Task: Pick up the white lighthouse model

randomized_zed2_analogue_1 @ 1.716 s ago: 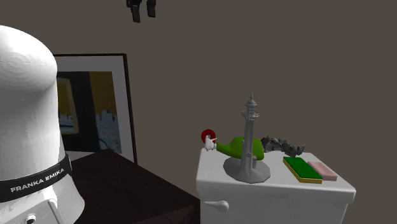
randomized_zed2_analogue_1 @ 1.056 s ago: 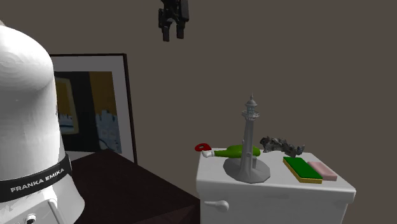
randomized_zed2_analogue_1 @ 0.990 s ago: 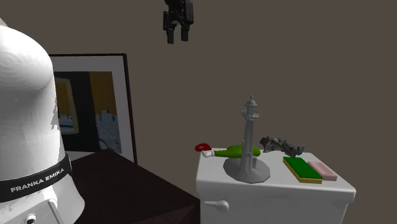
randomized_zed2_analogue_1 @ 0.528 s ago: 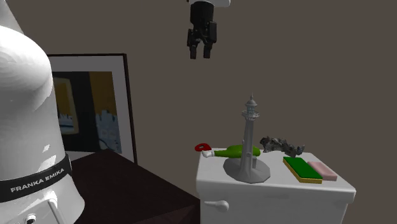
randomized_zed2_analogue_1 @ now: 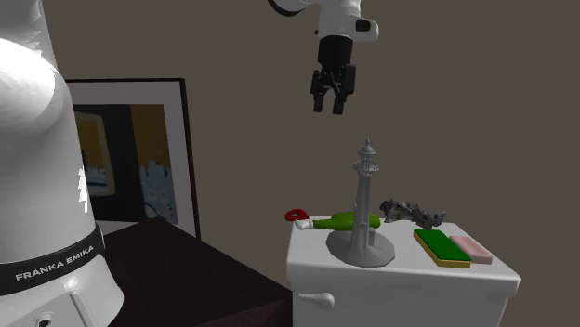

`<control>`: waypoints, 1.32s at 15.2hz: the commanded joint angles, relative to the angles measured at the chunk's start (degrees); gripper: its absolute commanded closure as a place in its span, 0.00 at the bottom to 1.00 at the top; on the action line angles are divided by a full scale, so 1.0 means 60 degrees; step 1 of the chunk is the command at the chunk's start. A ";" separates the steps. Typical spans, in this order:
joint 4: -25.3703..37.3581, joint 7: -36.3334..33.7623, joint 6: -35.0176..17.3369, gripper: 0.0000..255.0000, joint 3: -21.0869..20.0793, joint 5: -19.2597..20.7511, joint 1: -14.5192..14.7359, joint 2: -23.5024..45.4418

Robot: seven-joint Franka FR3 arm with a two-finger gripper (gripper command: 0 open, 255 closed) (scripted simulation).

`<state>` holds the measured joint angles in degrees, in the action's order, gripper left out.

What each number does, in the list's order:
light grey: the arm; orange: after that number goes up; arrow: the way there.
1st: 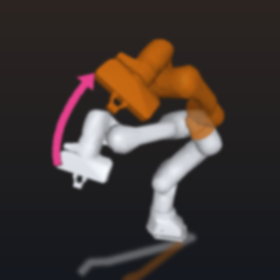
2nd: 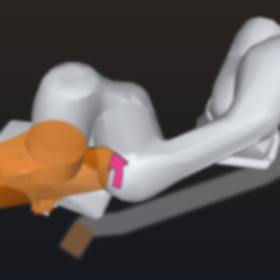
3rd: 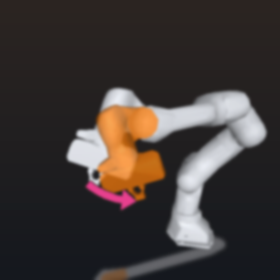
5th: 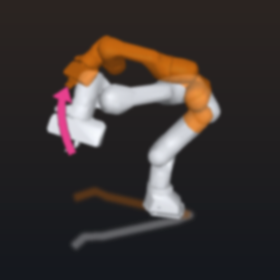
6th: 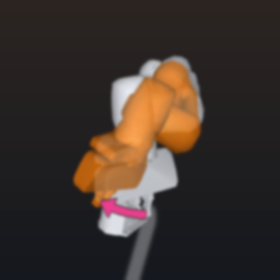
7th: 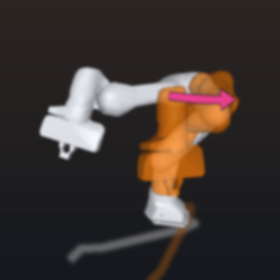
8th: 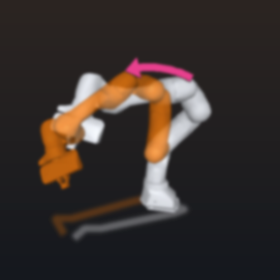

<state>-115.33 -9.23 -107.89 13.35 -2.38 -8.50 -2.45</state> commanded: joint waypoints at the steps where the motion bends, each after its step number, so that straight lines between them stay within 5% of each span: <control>1: 0.0410 -0.0013 -0.0095 0.00 0.0136 -0.0146 -0.0122 0.0663; 11: 0.2845 0.0080 -0.0169 0.00 0.0642 -0.1048 -0.1055 0.3991; 20: 0.2436 0.0198 -0.0971 0.00 0.0570 -0.1203 -0.1092 0.4406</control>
<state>-100.68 -8.11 -113.47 16.79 -9.52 -15.01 23.78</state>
